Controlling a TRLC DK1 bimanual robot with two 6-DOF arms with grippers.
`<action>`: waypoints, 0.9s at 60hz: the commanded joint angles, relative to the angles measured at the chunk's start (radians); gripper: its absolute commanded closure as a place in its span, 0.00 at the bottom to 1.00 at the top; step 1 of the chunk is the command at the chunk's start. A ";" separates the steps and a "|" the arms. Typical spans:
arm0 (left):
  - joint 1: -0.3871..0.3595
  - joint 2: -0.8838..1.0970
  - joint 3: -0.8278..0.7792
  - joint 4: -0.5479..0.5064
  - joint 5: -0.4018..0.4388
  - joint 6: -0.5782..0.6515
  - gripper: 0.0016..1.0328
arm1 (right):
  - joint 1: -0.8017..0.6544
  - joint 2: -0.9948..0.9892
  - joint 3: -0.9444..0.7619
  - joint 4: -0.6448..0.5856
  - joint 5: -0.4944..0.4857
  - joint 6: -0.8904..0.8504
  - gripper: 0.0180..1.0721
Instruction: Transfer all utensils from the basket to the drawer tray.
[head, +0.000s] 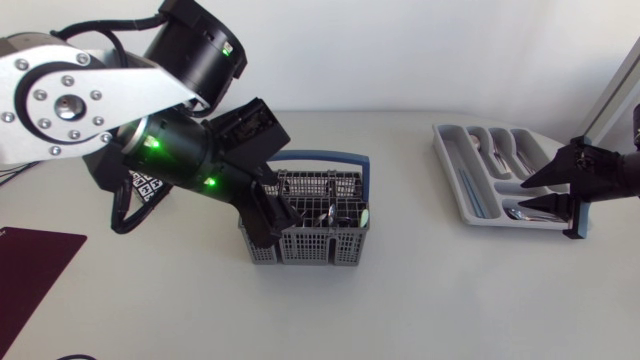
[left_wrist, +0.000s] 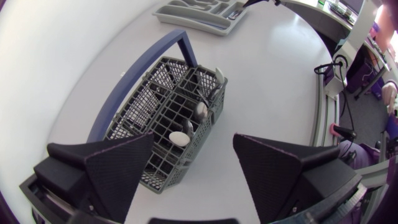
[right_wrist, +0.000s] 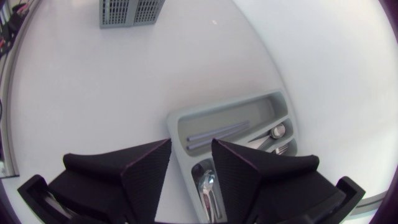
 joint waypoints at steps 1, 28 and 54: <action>-0.002 -0.017 -0.037 0.010 -0.007 0.030 0.14 | 0.052 -0.052 -0.041 -0.035 -0.013 0.123 0.46; -0.015 -0.031 -0.074 0.051 -0.008 0.055 0.14 | 0.451 -0.354 -0.164 -0.082 0.001 0.571 0.46; -0.246 0.078 0.012 0.049 -0.369 -0.033 0.23 | 0.679 -0.395 -0.179 -0.016 0.153 0.812 0.46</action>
